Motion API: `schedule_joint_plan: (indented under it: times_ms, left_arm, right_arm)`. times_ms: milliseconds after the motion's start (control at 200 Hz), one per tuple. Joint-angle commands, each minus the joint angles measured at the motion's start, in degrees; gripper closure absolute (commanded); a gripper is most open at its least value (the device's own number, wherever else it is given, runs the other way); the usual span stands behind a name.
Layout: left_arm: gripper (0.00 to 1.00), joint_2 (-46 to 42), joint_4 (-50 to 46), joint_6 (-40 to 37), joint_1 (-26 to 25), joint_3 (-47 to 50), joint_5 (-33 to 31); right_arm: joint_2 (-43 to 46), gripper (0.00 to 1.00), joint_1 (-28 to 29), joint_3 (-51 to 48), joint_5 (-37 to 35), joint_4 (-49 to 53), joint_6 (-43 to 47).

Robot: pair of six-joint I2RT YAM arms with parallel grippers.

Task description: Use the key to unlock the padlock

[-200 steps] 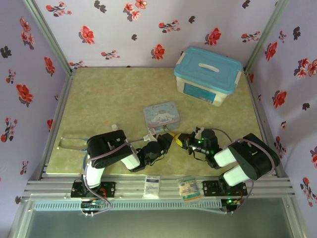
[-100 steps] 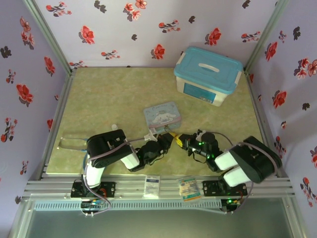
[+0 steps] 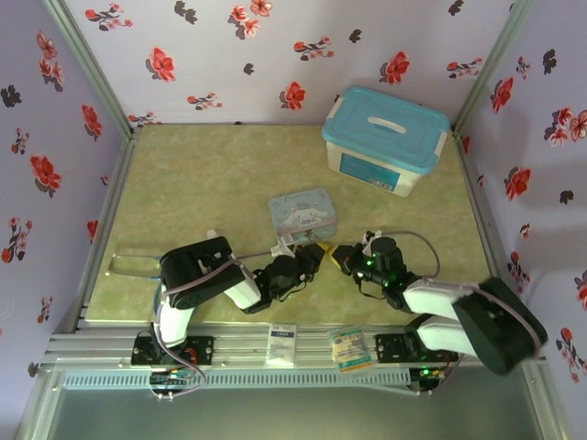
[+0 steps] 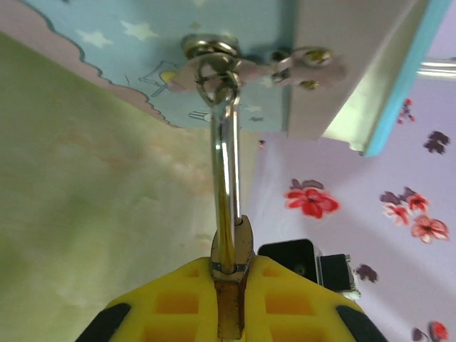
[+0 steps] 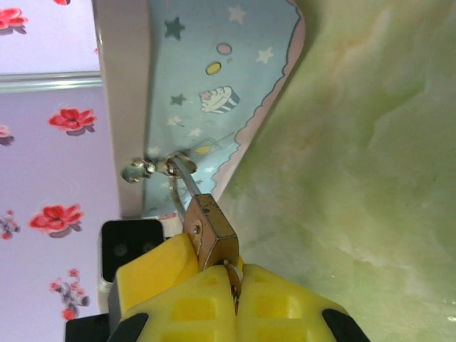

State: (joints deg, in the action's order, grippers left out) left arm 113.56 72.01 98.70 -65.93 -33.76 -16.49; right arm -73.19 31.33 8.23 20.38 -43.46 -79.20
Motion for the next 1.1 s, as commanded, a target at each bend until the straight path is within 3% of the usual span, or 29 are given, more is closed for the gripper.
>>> schedule_joint_plan:
  times_ms: [0, 45, 85, 130, 245, 345, 395, 620, 755, 940, 1095]
  left_arm:
    - [1.00, -0.2, 4.0, -0.5, -1.6, -1.1, 4.6]
    - [1.00, -0.2, 4.0, -0.6, -1.5, -1.0, 4.6]
    - [1.00, -0.1, 4.0, -0.4, -1.6, -0.9, 4.5]
    - [1.00, -0.2, 4.0, -0.5, -1.6, -0.7, 4.3]
    - [1.00, -0.4, 3.9, -1.3, -1.6, -0.3, 3.6]
    - [1.00, -0.1, 3.9, -0.7, -1.6, 0.2, 3.3]
    - [1.00, 0.1, 4.0, -0.3, -1.5, 0.3, 3.3]
    - [1.00, -1.6, 3.8, -2.0, -0.1, 3.3, 1.6]
    - [1.00, -1.5, 3.7, -2.2, 0.3, 5.0, 0.9]
    - [1.00, -0.6, 3.7, -2.5, 0.4, 5.0, 1.7]
    - [1.00, -1.8, 3.5, -3.9, 0.4, 6.0, 2.1]
  right_arm:
    - [-10.4, 1.00, -1.5, -1.5, -1.2, -27.2, -13.6]
    - [-15.3, 1.00, -1.6, -1.6, -1.0, -35.7, -18.1]
    - [-17.2, 1.00, -1.4, -0.1, 0.5, -36.0, -20.9]
    - [-16.6, 1.00, -0.7, 0.9, 0.5, -35.8, -18.1]
    - [-11.0, 1.00, -0.9, 2.0, 0.9, -22.6, -10.3]
    - [-5.2, 0.69, -0.9, 3.3, 0.4, -6.1, -2.7]
    - [-3.4, 0.59, -0.9, 3.8, 0.5, -1.3, 0.3]
    - [1.7, 0.55, -2.0, 4.4, -0.8, 14.3, 10.3]
    - [8.7, 0.48, -1.7, 10.6, -2.7, 34.9, 26.9]
    - [12.9, 0.53, -0.4, 19.3, -8.0, 56.8, 53.8]
    - [9.9, 0.56, 6.9, 22.9, -17.5, 60.0, 59.0]
